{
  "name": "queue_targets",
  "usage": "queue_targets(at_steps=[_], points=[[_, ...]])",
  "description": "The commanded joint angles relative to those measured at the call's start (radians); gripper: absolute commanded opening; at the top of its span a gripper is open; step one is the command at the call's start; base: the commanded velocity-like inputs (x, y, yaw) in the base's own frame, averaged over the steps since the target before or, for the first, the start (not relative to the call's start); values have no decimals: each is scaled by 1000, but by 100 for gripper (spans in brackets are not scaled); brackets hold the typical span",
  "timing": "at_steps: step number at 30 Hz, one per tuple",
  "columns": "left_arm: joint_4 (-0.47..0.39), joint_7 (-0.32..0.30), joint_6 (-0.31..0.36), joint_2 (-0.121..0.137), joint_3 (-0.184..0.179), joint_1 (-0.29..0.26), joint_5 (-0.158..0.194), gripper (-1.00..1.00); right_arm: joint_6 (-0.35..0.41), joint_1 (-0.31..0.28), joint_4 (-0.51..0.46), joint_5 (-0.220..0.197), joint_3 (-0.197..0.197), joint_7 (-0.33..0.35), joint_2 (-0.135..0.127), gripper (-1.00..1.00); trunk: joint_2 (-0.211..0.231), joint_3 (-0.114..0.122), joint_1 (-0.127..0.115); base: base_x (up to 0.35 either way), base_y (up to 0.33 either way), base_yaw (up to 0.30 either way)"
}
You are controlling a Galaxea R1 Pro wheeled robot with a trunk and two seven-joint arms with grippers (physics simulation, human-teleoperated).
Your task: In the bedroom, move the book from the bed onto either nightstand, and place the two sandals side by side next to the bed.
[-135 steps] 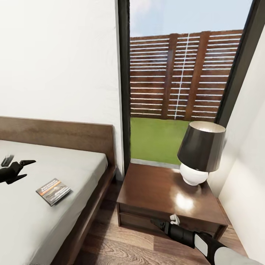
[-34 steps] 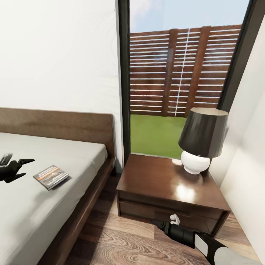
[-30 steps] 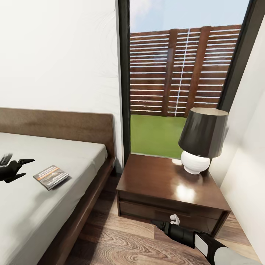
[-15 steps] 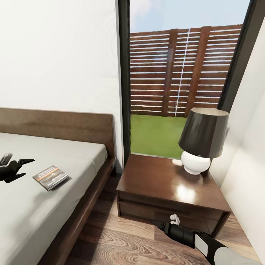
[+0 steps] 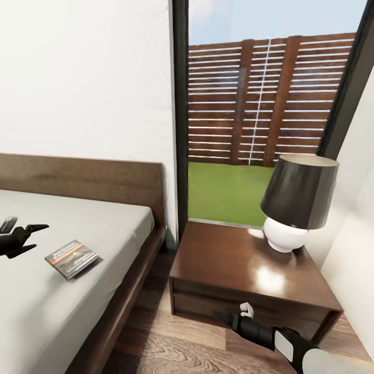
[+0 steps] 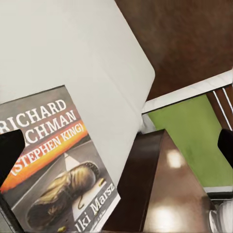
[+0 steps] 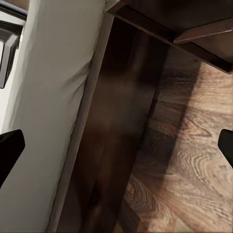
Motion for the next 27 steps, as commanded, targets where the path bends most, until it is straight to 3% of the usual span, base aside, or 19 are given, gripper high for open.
queue_targets(at_steps=[1, 27], points=[[0, 0, 6, 1, -6, 0, 10, 100, 8, 0, -1, -10, 8, 2, -1, 100, 0, -1, 0, 155, 59, 0], [0, 0, 6, 1, -6, 0, 11, 100, 8, 0, -1, -10, 8, 2, -1, 100, 0, -1, 0, 41, 9, 0]])
